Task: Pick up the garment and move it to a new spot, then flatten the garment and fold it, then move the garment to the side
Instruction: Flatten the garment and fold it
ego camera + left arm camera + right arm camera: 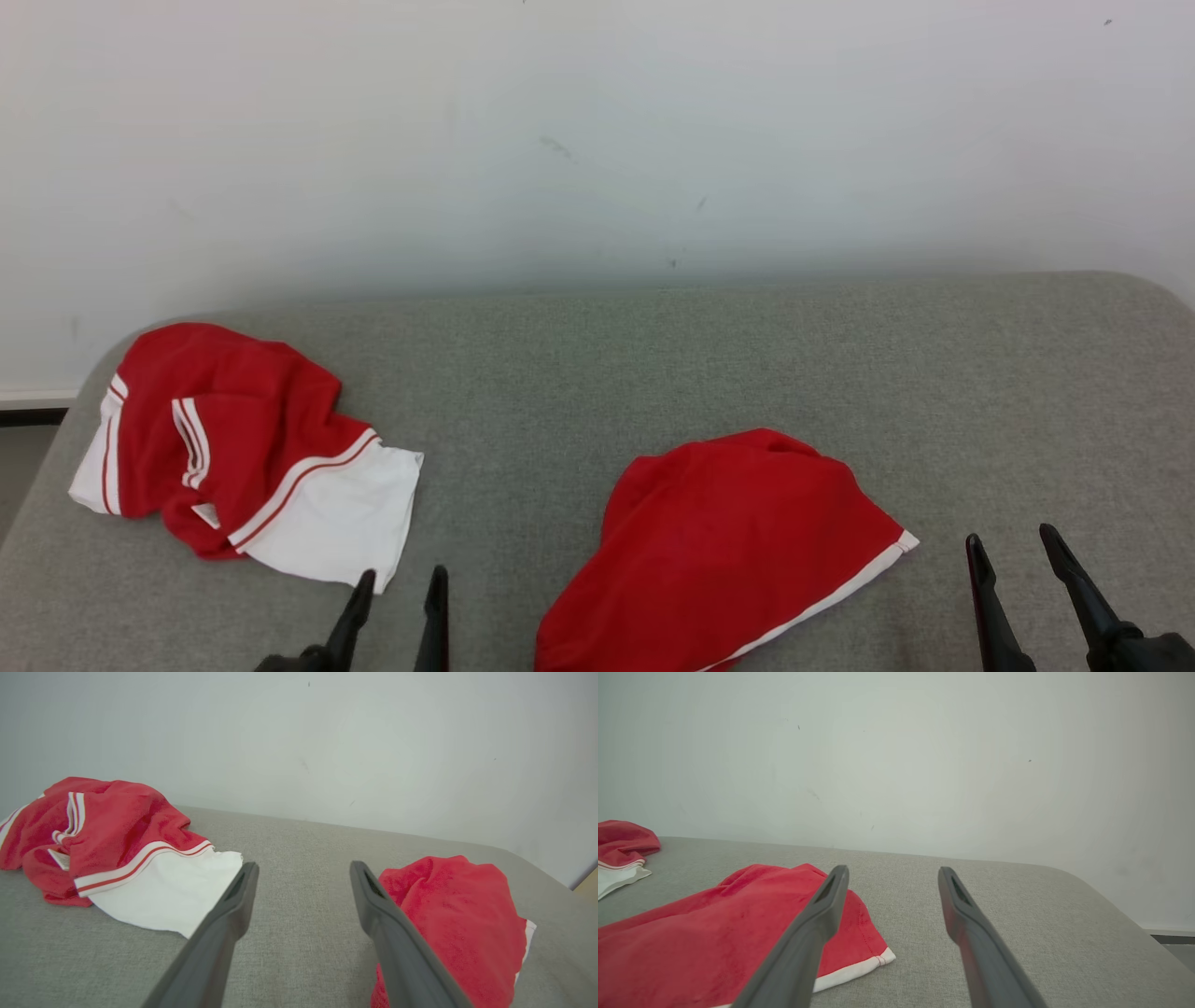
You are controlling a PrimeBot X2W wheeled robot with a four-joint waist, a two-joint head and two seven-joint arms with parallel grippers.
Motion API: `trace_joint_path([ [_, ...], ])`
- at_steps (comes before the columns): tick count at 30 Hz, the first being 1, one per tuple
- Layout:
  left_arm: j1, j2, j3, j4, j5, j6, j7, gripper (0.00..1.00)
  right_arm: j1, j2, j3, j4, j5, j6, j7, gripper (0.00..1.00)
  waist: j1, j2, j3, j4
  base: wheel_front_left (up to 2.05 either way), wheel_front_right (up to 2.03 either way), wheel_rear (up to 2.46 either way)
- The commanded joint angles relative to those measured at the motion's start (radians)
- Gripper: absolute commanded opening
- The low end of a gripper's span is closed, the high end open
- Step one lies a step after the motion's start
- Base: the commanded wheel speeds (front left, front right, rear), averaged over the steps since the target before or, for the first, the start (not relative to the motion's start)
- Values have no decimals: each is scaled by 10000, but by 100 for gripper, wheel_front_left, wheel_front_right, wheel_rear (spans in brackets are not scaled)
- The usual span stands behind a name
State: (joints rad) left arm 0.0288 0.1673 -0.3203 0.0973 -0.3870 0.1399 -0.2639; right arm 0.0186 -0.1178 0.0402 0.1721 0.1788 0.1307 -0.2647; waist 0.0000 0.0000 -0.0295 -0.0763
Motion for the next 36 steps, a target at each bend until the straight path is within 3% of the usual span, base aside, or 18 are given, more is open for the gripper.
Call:
trace_joint_path([
  [1,419,-68,308,-157,436,-156,-6,100,129,-13,-3,42,-9,1,7,100,0,0,-68,3,0,0,0],
  [10,1582,-738,2090,-513,1532,-982,-7,100,517,105,-172,220,69,1,7,100,0,0,-169,-7,0,0,0],
  [19,1760,-1097,2845,-597,1984,-1648,-7,100,645,175,-147,353,97,1,5,100,0,0,-176,-124,0,0,0],
  [36,1590,-1155,2905,-387,1982,-1824,-7,100,477,99,-22,473,170,1,6,100,0,0,-147,-167,0,0,0],
])
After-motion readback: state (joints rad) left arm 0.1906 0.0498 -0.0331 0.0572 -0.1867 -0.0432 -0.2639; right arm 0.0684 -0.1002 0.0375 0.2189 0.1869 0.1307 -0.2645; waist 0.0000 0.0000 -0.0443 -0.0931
